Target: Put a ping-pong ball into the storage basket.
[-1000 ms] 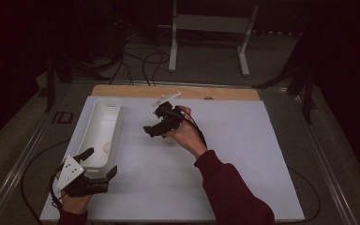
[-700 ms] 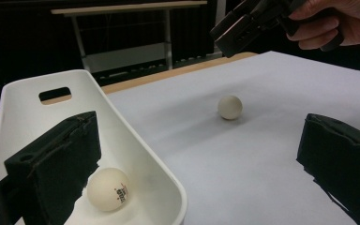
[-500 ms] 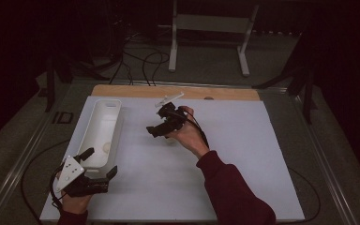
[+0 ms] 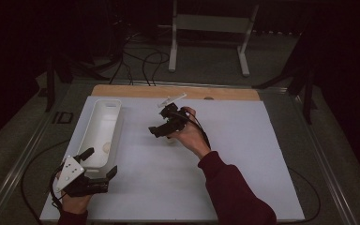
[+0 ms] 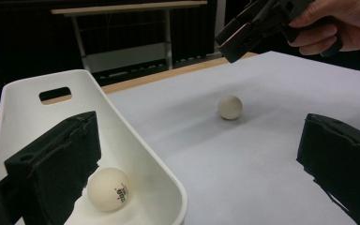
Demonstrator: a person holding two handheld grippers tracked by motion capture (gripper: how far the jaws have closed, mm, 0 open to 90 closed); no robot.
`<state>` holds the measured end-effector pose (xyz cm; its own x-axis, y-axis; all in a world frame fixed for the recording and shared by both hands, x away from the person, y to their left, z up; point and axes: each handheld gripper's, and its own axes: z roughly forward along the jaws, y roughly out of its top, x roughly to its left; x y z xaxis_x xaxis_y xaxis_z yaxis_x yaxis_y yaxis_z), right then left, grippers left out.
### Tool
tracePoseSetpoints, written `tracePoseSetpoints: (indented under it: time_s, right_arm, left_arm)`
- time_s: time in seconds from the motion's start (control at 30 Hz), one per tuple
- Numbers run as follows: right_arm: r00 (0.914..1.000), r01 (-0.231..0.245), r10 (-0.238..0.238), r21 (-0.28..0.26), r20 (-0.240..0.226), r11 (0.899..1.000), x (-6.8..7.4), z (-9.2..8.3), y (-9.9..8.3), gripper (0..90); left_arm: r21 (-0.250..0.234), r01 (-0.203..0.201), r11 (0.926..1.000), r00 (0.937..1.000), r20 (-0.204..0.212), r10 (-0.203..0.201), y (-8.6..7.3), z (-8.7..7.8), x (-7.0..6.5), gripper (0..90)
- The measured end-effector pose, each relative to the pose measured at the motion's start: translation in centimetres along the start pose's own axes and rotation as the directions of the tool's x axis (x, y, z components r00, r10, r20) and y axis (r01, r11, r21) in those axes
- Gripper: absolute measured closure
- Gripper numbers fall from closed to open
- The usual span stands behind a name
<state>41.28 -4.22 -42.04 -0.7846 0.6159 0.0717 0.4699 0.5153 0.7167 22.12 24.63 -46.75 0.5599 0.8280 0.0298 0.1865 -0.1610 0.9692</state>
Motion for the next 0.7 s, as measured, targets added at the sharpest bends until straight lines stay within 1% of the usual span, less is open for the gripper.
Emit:
tracePoseSetpoints:
  time_s: [0.53, 0.7]
  right_arm:
    - [0.9998, -0.017, 0.017, 0.004, 0.007, 1.0, -0.5, 0.2, -0.8, 8.0]
    - [0.9997, -0.024, 0.024, 0.014, 0.008, 1.0, -0.7, 0.4, -1.2, 8.0]
  left_arm:
    - [-0.002, 0.001, 1.0, 1.0, -0.001, -0.001, 0.0, 0.0, 0.0, 0.0]
    - [0.0, 0.0, 1.0, 1.0, -0.001, 0.0, 0.0, 0.0, 0.0, 0.0]
